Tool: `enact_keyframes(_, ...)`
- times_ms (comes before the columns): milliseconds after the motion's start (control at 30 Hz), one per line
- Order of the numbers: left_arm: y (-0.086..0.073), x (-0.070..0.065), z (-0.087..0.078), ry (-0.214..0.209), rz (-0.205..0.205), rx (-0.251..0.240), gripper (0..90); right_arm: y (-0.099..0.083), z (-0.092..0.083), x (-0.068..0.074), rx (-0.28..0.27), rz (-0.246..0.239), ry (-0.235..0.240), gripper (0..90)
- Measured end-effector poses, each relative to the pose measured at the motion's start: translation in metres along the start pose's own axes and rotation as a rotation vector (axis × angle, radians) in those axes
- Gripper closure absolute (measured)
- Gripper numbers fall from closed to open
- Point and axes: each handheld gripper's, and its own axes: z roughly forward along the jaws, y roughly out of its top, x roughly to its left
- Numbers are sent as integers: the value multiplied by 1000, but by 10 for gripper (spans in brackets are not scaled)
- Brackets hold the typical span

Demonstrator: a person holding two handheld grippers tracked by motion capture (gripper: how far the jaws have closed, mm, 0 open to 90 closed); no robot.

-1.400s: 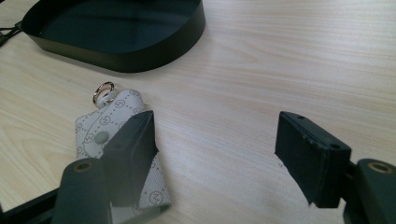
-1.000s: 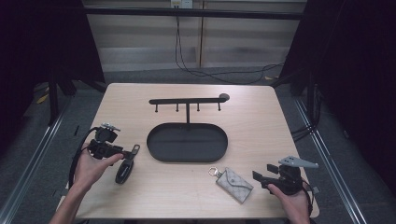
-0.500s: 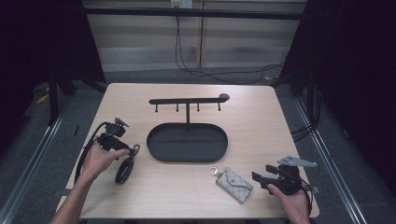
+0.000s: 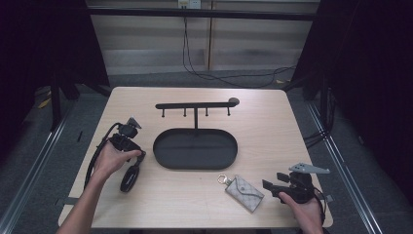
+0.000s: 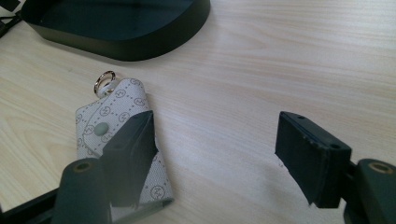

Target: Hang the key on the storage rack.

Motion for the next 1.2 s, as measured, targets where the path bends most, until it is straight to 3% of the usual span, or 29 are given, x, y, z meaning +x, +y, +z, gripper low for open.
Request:
enact_keyframes(267, 4, -4, 6, 13, 5, 25, 533, 0, 1, -1, 3, 3, 3, 282)
enact_keyframes(467, 8, -17, 13, 46, 28, 91, 609, 0, 1, -2, -2, 9, 5, 279)
enact_keyframes(500, 8, -18, 14, 49, 11, 97, 612, 0, 1, -1, 1, 10, 6, 279)
enact_keyframes(867, 13, -19, 17, 63, 13, 103, 619, 0, 2, -1, 16, 9, 10, 277)
enact_keyframes(933, 14, -20, 17, 60, -18, 108, 625, 0, 4, 0, 23, 2, 12, 275)
enact_keyframes(1200, 17, -22, 17, 64, -2, 121, 700, 0, 4, 0, 30, 3, 21, 275)
